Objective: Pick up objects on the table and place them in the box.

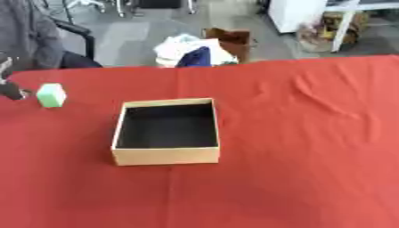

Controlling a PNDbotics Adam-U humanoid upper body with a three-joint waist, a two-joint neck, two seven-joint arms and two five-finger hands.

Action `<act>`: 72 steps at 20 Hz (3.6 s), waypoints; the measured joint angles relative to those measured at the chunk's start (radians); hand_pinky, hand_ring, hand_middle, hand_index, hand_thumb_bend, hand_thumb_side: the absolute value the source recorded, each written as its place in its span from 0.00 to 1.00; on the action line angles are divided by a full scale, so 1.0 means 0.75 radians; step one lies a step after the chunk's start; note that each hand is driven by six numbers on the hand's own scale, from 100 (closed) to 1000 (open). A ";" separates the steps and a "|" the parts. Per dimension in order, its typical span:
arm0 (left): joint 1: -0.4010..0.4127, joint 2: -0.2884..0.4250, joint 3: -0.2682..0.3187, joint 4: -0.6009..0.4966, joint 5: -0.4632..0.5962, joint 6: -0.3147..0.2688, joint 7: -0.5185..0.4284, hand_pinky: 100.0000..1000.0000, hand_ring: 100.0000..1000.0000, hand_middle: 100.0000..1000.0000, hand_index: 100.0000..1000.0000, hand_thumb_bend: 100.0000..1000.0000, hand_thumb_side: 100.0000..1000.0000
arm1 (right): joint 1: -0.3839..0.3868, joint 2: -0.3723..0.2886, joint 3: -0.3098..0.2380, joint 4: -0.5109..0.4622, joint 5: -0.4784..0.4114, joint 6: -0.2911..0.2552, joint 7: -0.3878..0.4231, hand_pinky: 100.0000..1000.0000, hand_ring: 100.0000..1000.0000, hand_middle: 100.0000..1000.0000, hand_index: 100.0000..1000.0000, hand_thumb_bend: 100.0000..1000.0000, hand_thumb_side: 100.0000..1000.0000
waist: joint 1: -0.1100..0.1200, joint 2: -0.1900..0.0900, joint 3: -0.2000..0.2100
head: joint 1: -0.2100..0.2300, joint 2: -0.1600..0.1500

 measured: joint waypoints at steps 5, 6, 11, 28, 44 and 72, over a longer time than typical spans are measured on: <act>0.001 0.000 -0.003 0.001 0.000 0.001 -0.045 0.88 0.88 0.83 0.93 0.36 0.00 | 0.000 -0.005 0.000 0.000 0.000 -0.001 -0.001 0.62 0.69 0.84 0.93 0.00 0.48 | 0.004 0.000 -0.001 | -0.004 0.000; 0.002 0.000 -0.003 0.001 0.000 0.002 -0.053 0.88 0.88 0.83 0.93 0.36 0.00 | 0.000 -0.005 0.000 0.000 0.000 -0.002 -0.001 0.62 0.69 0.84 0.93 0.00 0.48 | 0.005 0.000 -0.001 | -0.004 0.000; 0.005 0.000 -0.005 0.001 0.000 0.005 -0.080 0.88 0.89 0.83 0.93 0.37 0.00 | 0.000 -0.006 0.000 0.000 0.000 -0.003 -0.002 0.62 0.69 0.84 0.93 0.00 0.48 | 0.006 0.007 -0.001 | -0.006 0.001; 0.005 -0.001 -0.002 -0.010 0.015 0.008 -0.036 0.87 0.88 0.79 0.90 0.36 0.00 | -0.001 -0.004 0.000 0.000 -0.012 -0.002 -0.009 0.61 0.69 0.83 0.93 0.00 0.48 | -0.017 0.100 -0.010 | -0.024 0.001; -0.013 -0.001 0.003 -0.023 0.053 0.011 0.121 0.87 0.88 0.78 0.88 0.34 0.00 | -0.017 0.007 -0.002 0.000 -0.029 -0.003 -0.015 0.61 0.69 0.83 0.93 0.00 0.48 | -0.009 0.170 -0.046 | -0.034 0.001; -0.013 -0.002 0.002 -0.047 0.057 0.020 0.148 0.72 0.60 0.47 0.75 0.13 0.00 | -0.023 0.017 -0.009 0.000 -0.040 -0.010 -0.015 0.62 0.69 0.84 0.93 0.00 0.48 | 0.001 0.133 -0.030 | -0.031 0.001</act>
